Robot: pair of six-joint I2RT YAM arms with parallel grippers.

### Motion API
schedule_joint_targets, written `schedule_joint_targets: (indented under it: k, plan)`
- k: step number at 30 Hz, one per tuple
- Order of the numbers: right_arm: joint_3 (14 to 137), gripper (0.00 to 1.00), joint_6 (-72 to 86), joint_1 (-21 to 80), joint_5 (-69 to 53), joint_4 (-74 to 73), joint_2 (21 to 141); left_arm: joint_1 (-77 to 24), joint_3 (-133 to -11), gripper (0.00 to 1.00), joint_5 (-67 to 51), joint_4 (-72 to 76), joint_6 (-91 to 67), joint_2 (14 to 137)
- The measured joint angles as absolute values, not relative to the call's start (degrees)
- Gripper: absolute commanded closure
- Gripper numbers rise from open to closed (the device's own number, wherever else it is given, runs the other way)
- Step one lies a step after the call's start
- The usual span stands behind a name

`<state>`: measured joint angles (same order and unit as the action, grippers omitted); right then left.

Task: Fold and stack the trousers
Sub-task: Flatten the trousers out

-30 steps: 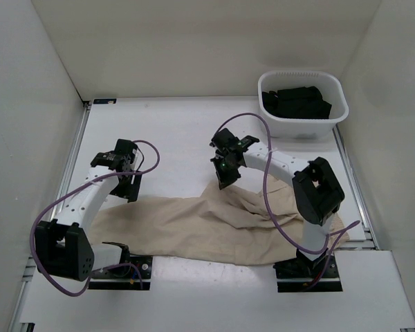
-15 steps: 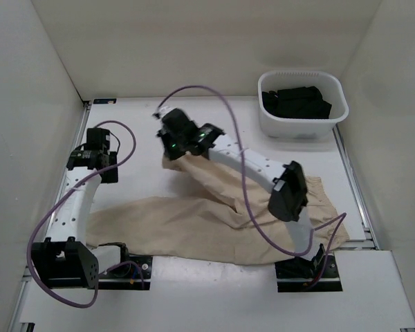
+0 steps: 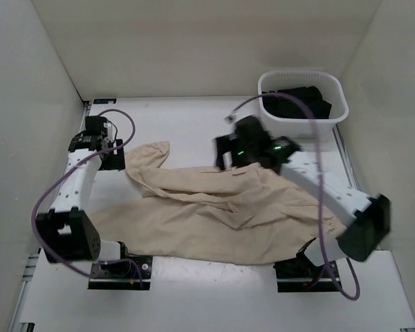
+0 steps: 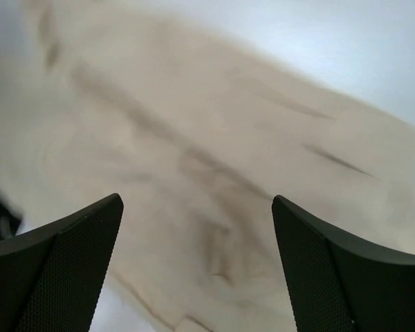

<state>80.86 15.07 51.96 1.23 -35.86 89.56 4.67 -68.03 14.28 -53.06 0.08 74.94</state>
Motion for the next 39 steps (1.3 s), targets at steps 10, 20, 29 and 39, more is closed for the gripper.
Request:
schedule_joint_targets:
  k: [10,20,29,39]
  plan:
    - [66.1,0.08,38.6,12.0,19.0,-40.1,75.3,4.1,-81.0,0.00,12.6,-51.2,0.1,102.9]
    - [57.5,0.07,46.6,2.0,22.1,-37.1,88.9,5.3,-88.2,0.01,5.4,-51.4,0.1,116.7]
    - [61.4,0.98,45.9,-4.6,21.3,-33.3,100.6,5.3,-85.7,0.86,1.2,-52.7,-0.3,118.5]
    - [56.4,1.00,44.0,-10.5,22.3,-33.7,88.2,17.0,-84.3,0.86,6.6,-50.9,-0.5,108.6]
